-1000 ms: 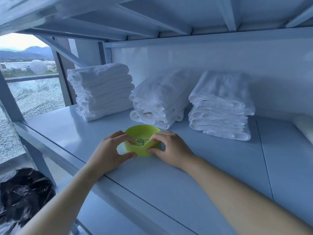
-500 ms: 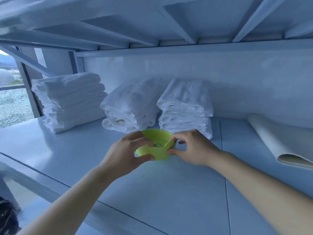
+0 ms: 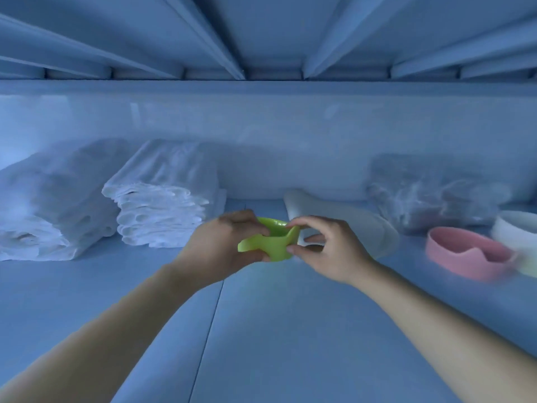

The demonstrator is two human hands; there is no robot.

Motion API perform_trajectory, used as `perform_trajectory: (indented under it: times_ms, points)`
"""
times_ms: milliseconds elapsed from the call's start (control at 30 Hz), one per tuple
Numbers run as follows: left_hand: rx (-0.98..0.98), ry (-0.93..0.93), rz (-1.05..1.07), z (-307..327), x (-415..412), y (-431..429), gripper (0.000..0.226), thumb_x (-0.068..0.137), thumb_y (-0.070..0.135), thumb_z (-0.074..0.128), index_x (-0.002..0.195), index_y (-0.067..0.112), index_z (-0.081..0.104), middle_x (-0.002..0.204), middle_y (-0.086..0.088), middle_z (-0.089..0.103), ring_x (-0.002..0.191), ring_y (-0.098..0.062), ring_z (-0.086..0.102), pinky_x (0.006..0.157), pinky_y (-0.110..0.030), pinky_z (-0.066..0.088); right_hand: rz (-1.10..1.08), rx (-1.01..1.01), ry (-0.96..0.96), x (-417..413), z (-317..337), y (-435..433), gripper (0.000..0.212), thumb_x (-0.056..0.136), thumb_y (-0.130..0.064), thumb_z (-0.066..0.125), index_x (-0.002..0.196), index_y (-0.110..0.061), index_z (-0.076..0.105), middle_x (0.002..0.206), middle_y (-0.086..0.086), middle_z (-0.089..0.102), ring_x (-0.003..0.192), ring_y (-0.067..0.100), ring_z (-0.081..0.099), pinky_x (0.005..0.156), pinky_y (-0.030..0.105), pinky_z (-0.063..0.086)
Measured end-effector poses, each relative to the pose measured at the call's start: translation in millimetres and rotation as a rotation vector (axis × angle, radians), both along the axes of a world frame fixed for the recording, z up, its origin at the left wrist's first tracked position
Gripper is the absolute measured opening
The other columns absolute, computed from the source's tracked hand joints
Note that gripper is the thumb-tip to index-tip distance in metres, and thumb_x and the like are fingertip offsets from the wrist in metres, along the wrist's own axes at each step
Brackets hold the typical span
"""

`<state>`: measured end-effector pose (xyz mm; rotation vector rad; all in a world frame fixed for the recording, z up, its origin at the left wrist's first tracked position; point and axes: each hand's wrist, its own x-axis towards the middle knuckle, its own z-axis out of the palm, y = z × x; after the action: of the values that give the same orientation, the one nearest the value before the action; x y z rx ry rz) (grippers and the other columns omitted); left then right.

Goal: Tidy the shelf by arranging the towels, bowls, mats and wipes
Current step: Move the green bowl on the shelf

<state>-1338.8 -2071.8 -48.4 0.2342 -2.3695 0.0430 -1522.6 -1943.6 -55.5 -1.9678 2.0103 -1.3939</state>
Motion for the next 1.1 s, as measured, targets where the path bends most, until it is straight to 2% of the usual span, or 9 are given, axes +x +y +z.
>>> perform_trajectory:
  times_ms: [167,267,400,467,533,633,700,967,1100]
  points:
    - [-0.064,0.024,-0.093,4.4,-69.3,26.2,0.031,0.069,0.045,0.065,0.098,0.034,0.058,0.099,0.015,0.057,0.085,-0.005,0.05,0.061,-0.015,0.039,-0.113,-0.068,0.03,-53.3,-3.7,33.9,0.032,0.073,-0.021,0.078,0.102,-0.023,0.066,0.1,-0.018,0.063,0.09,0.003,0.061,0.082,0.022,0.052]
    - [-0.127,0.024,-0.104,3.7,-106.1,39.5,0.032,0.064,0.036,0.071,0.094,0.03,0.064,0.094,0.01,0.063,0.082,-0.008,0.05,0.059,-0.021,0.039,-0.186,-0.054,0.04,-84.1,-6.1,48.0,0.029,0.072,-0.023,0.079,0.098,-0.022,0.065,0.097,-0.018,0.061,0.087,0.013,0.063,0.08,0.03,0.054]
    - [-0.178,0.024,-0.037,-3.1,-146.6,48.2,0.032,0.062,0.029,0.082,0.092,0.025,0.071,0.089,0.005,0.065,0.072,-0.018,0.06,0.059,-0.021,0.037,-0.274,-0.042,0.068,-114.0,-9.6,56.1,0.027,0.074,-0.019,0.078,0.097,-0.013,0.066,0.096,-0.011,0.063,0.084,0.017,0.063,0.078,0.027,0.052]
    - [-0.175,0.014,0.016,-7.2,-163.8,50.0,0.036,0.059,0.025,0.087,0.091,0.024,0.071,0.088,0.003,0.065,0.072,-0.022,0.064,0.057,-0.023,0.04,-0.301,-0.046,0.078,-126.0,-12.0,52.5,0.026,0.074,-0.019,0.077,0.097,-0.011,0.066,0.099,-0.002,0.068,0.084,0.022,0.065,0.078,0.035,0.053]
    - [-0.138,0.008,0.069,-7.8,-177.7,51.5,0.035,0.061,0.023,0.085,0.093,0.023,0.071,0.093,0.0,0.064,0.081,-0.024,0.064,0.057,-0.025,0.041,-0.34,-0.037,0.076,-134.7,-12.9,46.4,0.026,0.075,-0.019,0.076,0.098,-0.01,0.065,0.101,0.002,0.069,0.085,0.025,0.065,0.076,0.036,0.052]
    - [0.048,-0.021,0.209,-13.6,-194.4,53.5,0.03,0.08,0.029,0.071,0.108,0.025,0.065,0.114,0.004,0.056,0.106,-0.02,0.053,0.067,-0.025,0.034,-0.395,-0.018,0.087,-142.7,-14.6,36.5,0.027,0.077,-0.019,0.073,0.102,-0.011,0.065,0.104,0.002,0.068,0.091,0.022,0.063,0.07,0.024,0.041]
    - [0.105,-0.048,0.287,-25.7,-203.2,53.7,0.029,0.084,0.031,0.064,0.113,0.026,0.061,0.12,0.007,0.051,0.112,-0.016,0.048,0.068,-0.023,0.033,-0.412,0.02,0.097,-146.9,-19.1,31.1,0.027,0.078,-0.018,0.073,0.103,-0.013,0.066,0.105,0.003,0.068,0.093,0.021,0.061,0.069,0.02,0.033]
    - [0.173,-0.111,0.32,-49.0,-206.7,51.2,0.032,0.087,0.036,0.06,0.118,0.028,0.057,0.123,0.009,0.048,0.114,-0.01,0.045,0.068,-0.021,0.031,-0.399,0.069,0.128,-156.1,-37.0,23.2,0.024,0.078,-0.018,0.073,0.101,-0.014,0.067,0.102,0.004,0.068,0.091,0.021,0.059,0.065,0.02,0.028]
    - [0.148,-0.046,0.281,-53.1,-206.3,50.2,0.03,0.082,0.033,0.066,0.111,0.026,0.062,0.116,0.007,0.053,0.105,-0.014,0.051,0.063,-0.023,0.034,-0.361,0.059,0.2,-159.3,-37.7,25.5,0.024,0.078,-0.018,0.072,0.101,-0.012,0.066,0.105,0.005,0.067,0.096,0.025,0.061,0.078,0.029,0.041]
